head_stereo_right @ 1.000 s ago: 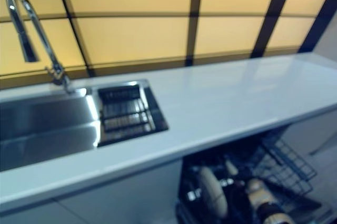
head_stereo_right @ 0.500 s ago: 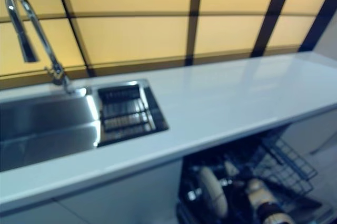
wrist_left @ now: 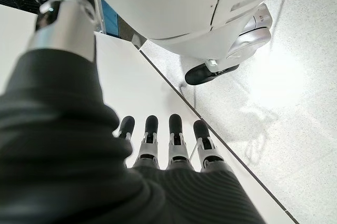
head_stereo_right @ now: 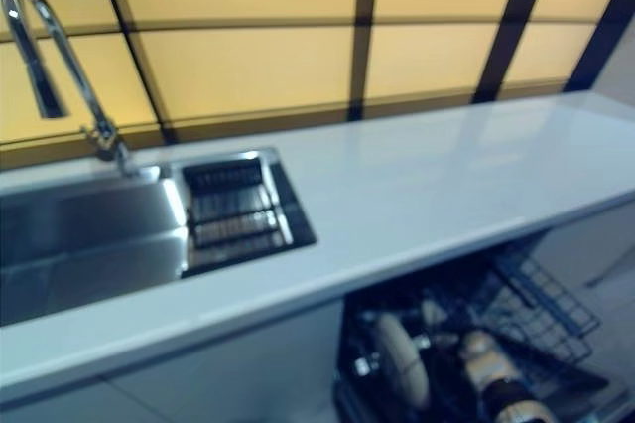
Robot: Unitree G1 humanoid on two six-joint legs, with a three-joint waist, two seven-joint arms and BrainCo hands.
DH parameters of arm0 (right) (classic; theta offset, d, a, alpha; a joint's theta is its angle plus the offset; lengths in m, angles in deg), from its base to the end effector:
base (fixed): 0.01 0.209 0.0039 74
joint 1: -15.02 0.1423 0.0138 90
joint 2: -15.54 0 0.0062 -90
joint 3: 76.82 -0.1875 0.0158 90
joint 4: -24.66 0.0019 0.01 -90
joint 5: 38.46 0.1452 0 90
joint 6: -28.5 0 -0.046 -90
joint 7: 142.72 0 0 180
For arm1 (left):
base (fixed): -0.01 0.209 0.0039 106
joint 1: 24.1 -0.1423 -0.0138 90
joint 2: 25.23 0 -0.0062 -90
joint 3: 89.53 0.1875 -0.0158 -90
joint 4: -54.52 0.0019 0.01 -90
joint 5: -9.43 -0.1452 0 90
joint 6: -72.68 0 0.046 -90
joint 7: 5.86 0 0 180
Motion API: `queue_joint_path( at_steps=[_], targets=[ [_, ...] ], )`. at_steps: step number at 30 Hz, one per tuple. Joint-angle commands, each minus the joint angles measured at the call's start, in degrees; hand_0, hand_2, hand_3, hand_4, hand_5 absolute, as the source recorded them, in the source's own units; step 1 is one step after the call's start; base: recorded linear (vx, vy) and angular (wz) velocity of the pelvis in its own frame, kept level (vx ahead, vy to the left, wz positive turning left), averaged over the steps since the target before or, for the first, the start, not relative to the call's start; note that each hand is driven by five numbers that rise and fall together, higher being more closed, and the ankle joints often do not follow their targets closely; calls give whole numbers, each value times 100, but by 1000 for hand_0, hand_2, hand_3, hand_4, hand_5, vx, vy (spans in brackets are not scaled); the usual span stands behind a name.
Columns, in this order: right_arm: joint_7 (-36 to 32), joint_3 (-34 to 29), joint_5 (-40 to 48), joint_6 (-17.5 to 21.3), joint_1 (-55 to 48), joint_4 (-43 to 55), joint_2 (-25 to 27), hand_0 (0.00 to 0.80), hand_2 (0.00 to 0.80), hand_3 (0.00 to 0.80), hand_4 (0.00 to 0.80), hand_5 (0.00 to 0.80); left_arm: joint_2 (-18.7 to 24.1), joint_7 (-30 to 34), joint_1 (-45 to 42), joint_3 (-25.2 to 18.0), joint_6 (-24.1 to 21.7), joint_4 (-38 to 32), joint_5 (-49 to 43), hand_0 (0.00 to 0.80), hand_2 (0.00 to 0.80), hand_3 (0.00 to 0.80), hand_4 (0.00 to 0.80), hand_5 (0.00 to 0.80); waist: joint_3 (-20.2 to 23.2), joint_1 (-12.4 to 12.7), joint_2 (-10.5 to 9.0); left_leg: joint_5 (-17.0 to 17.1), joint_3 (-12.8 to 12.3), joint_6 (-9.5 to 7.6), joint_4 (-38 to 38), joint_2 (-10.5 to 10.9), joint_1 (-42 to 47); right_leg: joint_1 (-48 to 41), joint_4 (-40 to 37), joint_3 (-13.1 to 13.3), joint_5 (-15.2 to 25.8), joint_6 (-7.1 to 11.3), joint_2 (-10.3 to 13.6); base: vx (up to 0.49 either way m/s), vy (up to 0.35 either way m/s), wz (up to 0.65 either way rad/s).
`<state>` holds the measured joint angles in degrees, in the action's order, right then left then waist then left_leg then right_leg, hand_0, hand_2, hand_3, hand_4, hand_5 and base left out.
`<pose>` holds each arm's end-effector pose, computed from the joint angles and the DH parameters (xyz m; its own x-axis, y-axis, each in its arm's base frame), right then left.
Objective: Take plates into dishwasher
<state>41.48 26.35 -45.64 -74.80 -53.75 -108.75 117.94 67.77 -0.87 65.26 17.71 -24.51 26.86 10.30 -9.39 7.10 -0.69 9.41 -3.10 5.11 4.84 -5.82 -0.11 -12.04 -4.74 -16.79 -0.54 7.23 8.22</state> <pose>0.2559 -0.2590 0.0014 0.8194 -0.2967 -0.4904 -0.1234 0.7442 -0.6565 0.0965 0.2370 -0.1121 0.5103 0.0308 -0.8594 0.3298 0.9160 0.2286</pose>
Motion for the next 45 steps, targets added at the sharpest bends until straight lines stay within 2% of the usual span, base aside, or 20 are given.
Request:
queue_joint_path(
  at_steps=[1, 12, 26, 31, 34, 36, 37, 45],
  targets=[
    [-15, -46, -94, 177, -24, 879, 559, 0, 0, 0, 0, 0, -18, -44, 351, 96, -159, 97, 35, 0, 0, 0, 0, 0, -97, 76, 17, -119, 121, 60, -29, -198, -48, 460, 868, 8, -152, -250, -19, 0, 0, 0],
    [-570, -621, -358, 694, -939, 2131, 645, 0, 0, 0, 0, 0, -46, -69, 160, -244, -182, -39, -65, 0, 0, 0, 0, 0, -76, -155, -80, -144, -46, 63, -16, -298, -19, 530, 878, 162, -182, -237, -73, -6, -3, -6],
    [-931, -1117, -726, 980, -1484, 3086, 799, 0, 0, 0, 0, 0, -66, -163, 103, -442, -200, -22, -1, 0, 0, 0, 0, 0, -66, -350, -148, -147, -215, 81, -20, -396, -18, 542, 849, 281, -190, -219, -101, -8, -2, -7],
    [-679, -1542, -1439, 1227, -1704, 3651, 1142, 0, 0, 0, 0, 0, -38, -193, 43, -587, -258, 65, 24, 0, 0, 0, 0, 0, -68, -456, -173, -161, -275, 88, -20, -416, -27, 569, 853, 344, -196, -201, -111, -10, 3, -2],
    [-289, -2072, -2103, 1350, -1916, 4276, 1573, 0, 0, 0, 0, 0, -9, -223, -19, -726, -350, 158, 61, 0, 0, 0, 0, 0, -57, -583, -207, -194, -351, 92, -20, -451, -12, 615, 870, 427, -210, -179, -128, -27, -2, -18],
    [-187, -2241, -2212, 1367, -1989, 4441, 1688, 0, 0, 0, 0, 0, -6, -235, -41, -757, -360, 148, 70, 0, 0, 0, 0, 0, -48, -610, -214, -205, -375, 95, -20, -462, -5, 628, 874, 450, -213, -170, -132, -23, -8, -13],
    [-61, -2517, -2289, 1379, -2073, 4684, 1852, 0, 0, 0, 0, 0, -3, -262, -85, -804, -376, 114, 97, 0, 0, 0, 0, 0, -39, -664, -225, -222, -406, 96, -17, -477, 8, 642, 875, 495, -216, -159, -142, -21, -8, -11],
    [507, -3459, -1890, 1389, -2495, 4982, 2190, 0, 0, 0, 0, 0, 29, -267, -163, -911, -425, -2, 140, 0, 0, 0, 0, 0, 71, -863, -230, -292, -560, 105, -13, -519, 54, 673, 820, 670, -226, -144, -177, -22, -3, -14]
  ],
)
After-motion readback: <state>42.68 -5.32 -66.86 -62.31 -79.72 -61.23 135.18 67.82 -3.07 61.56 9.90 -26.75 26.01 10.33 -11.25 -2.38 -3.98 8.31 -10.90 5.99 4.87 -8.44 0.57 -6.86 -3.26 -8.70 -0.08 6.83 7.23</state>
